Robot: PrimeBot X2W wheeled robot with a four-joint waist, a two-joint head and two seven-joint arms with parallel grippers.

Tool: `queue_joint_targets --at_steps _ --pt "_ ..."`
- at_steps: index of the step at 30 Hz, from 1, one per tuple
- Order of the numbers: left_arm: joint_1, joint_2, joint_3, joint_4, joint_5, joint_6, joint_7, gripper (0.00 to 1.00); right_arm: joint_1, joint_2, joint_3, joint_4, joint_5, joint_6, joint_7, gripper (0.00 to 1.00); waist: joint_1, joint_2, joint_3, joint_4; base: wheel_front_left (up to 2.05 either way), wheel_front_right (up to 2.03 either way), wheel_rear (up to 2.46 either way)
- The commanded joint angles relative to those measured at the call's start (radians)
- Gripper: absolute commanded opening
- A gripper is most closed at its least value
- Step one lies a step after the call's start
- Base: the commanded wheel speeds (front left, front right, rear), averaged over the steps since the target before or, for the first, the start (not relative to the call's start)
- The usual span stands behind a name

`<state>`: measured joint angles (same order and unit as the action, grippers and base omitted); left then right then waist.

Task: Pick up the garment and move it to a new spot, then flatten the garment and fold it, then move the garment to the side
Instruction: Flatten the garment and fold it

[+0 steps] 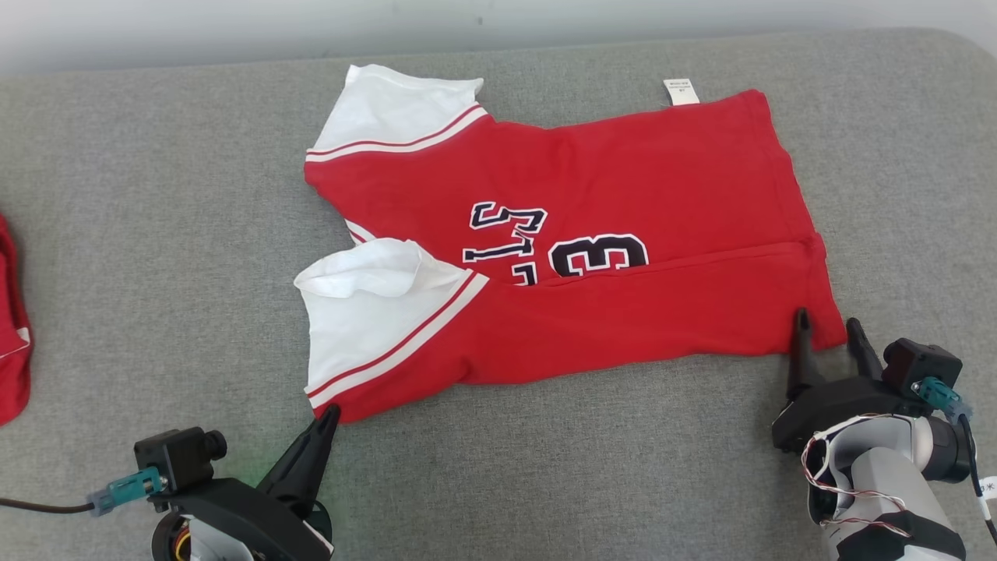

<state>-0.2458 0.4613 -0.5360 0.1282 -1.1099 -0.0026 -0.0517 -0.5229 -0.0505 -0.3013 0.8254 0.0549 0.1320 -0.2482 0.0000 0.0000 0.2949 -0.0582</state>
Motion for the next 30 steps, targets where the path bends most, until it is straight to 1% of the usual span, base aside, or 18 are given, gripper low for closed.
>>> queue_joint_targets --at_steps 1,2,3,9,14,19,22,23,24,25,26,27,28,29,30 --pt "-0.005 0.0 -0.002 0.005 0.004 -0.008 -0.004 0.0 -0.002 0.001 -0.003 0.007 -0.004 -0.003 -0.003 0.41 0.0 0.0 -0.003 0.003 0.0 0.0 0.0" --pt "-0.005 0.0 -0.004 0.009 0.004 -0.011 -0.004 0.0 0.0 0.001 -0.006 0.011 -0.004 -0.003 -0.004 0.13 0.0 0.0 -0.006 0.004 0.0 0.0 0.0" --pt "-0.003 0.0 -0.005 0.011 0.005 -0.015 -0.005 0.0 0.004 0.001 -0.007 0.013 -0.002 -0.003 -0.004 0.0 0.0 0.0 -0.01 0.006 0.0 0.0 0.0" --pt "0.02 0.008 -0.015 0.0 0.013 -0.02 -0.009 0.0 0.036 -0.017 0.007 -0.002 0.032 -0.003 -0.008 0.0 0.0 0.0 -0.036 0.007 0.0 0.0 0.0" --pt "0.066 0.036 -0.022 -0.057 0.024 -0.006 -0.007 0.0 0.092 -0.041 0.091 -0.055 0.122 -0.003 -0.004 0.0 0.0 0.0 -0.059 0.007 0.0 0.0 0.0" --pt "0.137 0.076 -0.035 -0.145 0.03 0.021 0.008 0.0 0.19 -0.099 0.199 -0.156 0.247 -0.003 0.028 0.0 0.0 0.0 -0.076 0.01 0.0 0.0 0.0" --pt "0.184 0.1 -0.04 -0.203 0.023 0.041 0.02 0.0 0.268 -0.155 0.242 -0.239 0.318 -0.003 0.057 0.0 0.0 0.0 -0.085 0.014 0.0 0.0 0.0" --pt "0.184 0.1 -0.04 -0.203 0.023 0.041 0.02 0.0 0.268 -0.155 0.242 -0.239 0.318 -0.003 0.057 0.0 0.0 0.0 -0.085 0.014 0.0 0.0 0.0" --pt "0.21 0.116 -0.038 -0.236 0.019 0.055 0.025 0.0 0.319 -0.185 0.267 -0.303 0.367 -0.003 0.078 0.0 0.0 0.0 -0.088 0.014 0.0 0.0 0.0" --pt "0.223 0.126 -0.036 -0.251 0.017 0.061 0.026 0.0 0.346 -0.202 0.274 -0.337 0.388 -0.003 0.09 0.0 0.0 0.0 -0.089 0.013 0.0 0.0 0.0" --pt "0.223 0.126 -0.036 -0.251 0.017 0.061 0.026 0.0 0.346 -0.202 0.274 -0.337 0.388 -0.003 0.09 0.0 0.0 0.0 -0.089 0.013 0.0 0.0 0.0" --pt "0.244 0.142 -0.033 -0.281 0.011 0.072 0.034 0.0 0.401 -0.241 0.279 -0.397 0.431 -0.003 0.111 0.0 0.0 0.0 -0.089 0.012 0.0 0.0 0.0" --pt "0.254 0.149 -0.032 -0.295 0.008 0.076 0.038 0.0 0.425 -0.257 0.278 -0.424 0.449 -0.003 0.123 0.0 0.0 0.0 -0.089 0.011 0.0 0.0 0.0" --pt "0.254 0.149 -0.032 -0.295 0.008 0.076 0.038 0.0 0.425 -0.257 0.278 -0.424 0.449 -0.003 0.123 0.0 0.0 0.0 -0.089 0.011 0.0 0.0 0.0" --pt "0.263 0.157 -0.033 -0.309 0.007 0.082 0.043 0.0 0.448 -0.27 0.277 -0.449 0.465 -0.003 0.133 0.0 0.0 0.0 -0.088 0.011 0.0 0.0 0.0"
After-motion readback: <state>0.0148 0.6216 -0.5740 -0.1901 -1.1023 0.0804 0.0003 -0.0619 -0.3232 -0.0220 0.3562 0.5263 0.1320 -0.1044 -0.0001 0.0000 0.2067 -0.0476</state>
